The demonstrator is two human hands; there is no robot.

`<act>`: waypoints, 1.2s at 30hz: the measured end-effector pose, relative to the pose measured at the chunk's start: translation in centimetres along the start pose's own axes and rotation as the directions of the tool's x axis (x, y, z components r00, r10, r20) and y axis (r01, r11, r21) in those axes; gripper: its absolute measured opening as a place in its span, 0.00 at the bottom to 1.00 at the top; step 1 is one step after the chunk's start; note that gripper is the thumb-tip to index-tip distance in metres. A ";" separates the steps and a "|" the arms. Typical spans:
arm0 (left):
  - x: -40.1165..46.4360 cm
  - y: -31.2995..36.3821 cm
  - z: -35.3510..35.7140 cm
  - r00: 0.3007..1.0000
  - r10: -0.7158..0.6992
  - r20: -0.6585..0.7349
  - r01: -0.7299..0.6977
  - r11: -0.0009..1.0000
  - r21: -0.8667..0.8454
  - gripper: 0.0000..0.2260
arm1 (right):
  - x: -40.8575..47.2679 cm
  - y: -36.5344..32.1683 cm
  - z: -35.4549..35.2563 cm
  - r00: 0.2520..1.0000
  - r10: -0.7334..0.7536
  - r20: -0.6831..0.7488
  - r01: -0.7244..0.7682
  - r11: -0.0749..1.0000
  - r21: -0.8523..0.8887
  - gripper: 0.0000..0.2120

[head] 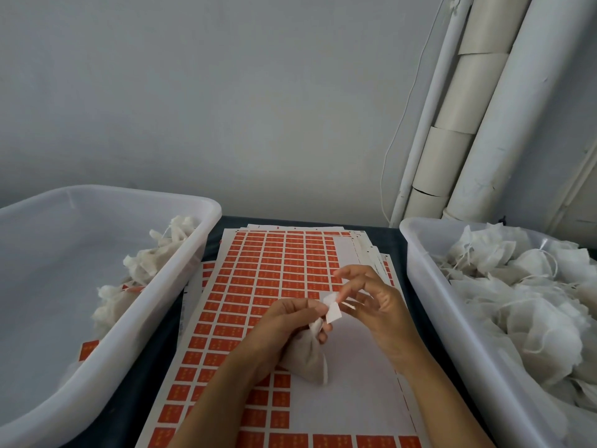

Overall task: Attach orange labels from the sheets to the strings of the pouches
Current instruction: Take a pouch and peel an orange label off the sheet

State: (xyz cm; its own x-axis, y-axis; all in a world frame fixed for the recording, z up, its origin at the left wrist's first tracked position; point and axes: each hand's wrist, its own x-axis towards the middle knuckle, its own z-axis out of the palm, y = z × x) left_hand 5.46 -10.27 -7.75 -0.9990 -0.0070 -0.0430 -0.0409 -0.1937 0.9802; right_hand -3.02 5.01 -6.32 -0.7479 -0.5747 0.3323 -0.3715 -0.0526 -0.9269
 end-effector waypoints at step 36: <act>0.1 -0.2 1.0 0.968 0.148 -0.203 -0.114 0.978 0.172 0.07 | -0.4 0.5 0.6 0.998 0.042 -0.046 -0.051 0.976 -0.212 0.02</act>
State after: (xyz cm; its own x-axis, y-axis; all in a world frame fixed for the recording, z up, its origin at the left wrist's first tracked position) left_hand 5.34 -9.25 -7.80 -0.9700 -0.2344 0.0647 0.0713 -0.0198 0.9973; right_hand -2.56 4.74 -7.00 -0.7875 -0.5380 0.3006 -0.4412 0.1516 -0.8845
